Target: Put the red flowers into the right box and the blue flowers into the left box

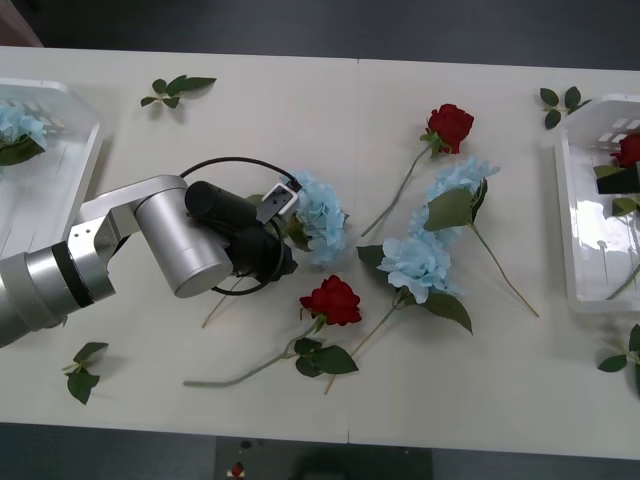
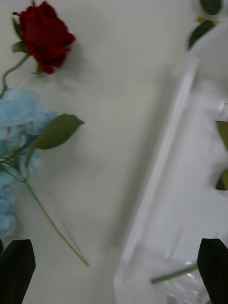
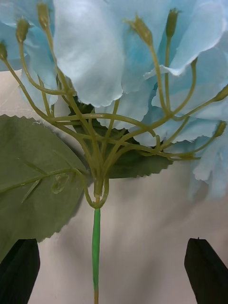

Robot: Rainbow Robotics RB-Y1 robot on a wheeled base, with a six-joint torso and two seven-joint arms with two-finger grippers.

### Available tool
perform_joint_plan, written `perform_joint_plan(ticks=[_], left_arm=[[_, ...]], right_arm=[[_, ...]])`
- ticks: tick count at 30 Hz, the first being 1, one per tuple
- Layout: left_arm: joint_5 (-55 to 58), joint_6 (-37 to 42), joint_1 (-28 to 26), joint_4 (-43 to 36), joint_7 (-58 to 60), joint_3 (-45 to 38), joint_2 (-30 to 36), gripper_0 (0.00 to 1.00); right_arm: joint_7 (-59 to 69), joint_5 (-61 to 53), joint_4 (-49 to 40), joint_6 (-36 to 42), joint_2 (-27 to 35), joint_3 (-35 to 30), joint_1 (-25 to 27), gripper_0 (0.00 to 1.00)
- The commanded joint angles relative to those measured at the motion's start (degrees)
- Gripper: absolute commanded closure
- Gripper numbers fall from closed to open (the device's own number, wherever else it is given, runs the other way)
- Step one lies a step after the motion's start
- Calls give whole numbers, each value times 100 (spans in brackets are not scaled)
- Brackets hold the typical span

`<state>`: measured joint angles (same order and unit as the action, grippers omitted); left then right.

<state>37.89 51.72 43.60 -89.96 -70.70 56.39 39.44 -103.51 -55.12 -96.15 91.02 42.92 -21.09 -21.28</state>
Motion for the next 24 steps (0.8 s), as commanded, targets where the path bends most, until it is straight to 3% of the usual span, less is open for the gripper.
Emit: perform_joint_plan(ticks=[1, 3, 4, 6, 8, 19, 24], left_arm=[[-177, -101, 175, 137, -23, 74, -156, 12], [-177, -215, 175, 251, -14, 118, -182, 18], [-194, -286, 175, 295, -14, 144, -191, 28], [-194, -365, 184, 366, -14, 171, -200, 71], [-186, -373, 184, 366, -5, 171, -200, 97], [-168, -373, 263, 348, 91, 171, -156, 100], [25, -303, 377, -47, 188, -313, 266, 100]], right_arm=[[-56, 28, -378, 12, -257, 483, -218, 0], [-231, 54, -396, 12, -336, 642, -262, 0], [-372, 80, -396, 12, -372, 703, -280, 0], [-715, 186, -396, 12, -477, 817, -297, 0], [-1049, 300, -387, 47, -574, 861, -297, 0], [-2174, 608, 17, 232, -996, 861, -289, 0], [-2604, 783, 386, 56, -1259, 861, -289, 0]])
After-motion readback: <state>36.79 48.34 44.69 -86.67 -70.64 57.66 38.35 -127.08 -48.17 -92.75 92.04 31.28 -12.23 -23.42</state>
